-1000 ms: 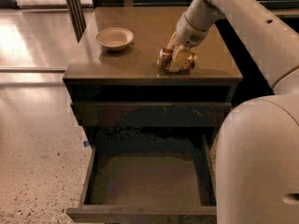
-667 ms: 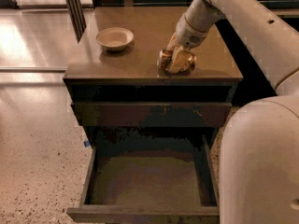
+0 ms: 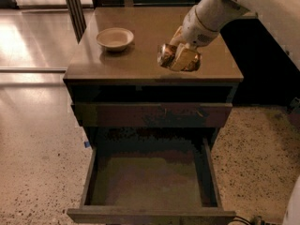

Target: Place orange can into middle drawer

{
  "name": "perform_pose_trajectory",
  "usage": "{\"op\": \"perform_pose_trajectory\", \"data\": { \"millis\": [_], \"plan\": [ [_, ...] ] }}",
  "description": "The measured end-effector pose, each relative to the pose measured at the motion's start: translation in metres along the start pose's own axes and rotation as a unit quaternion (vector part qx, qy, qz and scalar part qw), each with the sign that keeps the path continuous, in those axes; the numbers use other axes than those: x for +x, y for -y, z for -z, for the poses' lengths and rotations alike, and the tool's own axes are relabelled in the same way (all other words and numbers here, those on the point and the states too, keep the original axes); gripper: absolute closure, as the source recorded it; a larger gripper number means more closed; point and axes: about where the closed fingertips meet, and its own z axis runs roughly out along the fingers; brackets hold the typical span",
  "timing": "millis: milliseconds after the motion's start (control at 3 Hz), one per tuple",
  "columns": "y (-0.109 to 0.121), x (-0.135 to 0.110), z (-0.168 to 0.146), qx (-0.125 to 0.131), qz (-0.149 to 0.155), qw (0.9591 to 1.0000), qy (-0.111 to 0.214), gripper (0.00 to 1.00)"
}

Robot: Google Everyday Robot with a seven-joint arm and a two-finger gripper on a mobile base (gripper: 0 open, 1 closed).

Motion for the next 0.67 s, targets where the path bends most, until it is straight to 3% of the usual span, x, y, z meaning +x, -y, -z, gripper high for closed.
{"op": "perform_pose_trajectory", "data": {
  "millis": [333, 667],
  "plan": [
    [-0.004, -0.001, 0.001, 0.000, 0.000, 1.0000, 0.000, 1.00],
    [-0.034, -0.016, 0.018, -0.007, -0.019, 0.9998, 0.009, 1.00]
  ]
}}
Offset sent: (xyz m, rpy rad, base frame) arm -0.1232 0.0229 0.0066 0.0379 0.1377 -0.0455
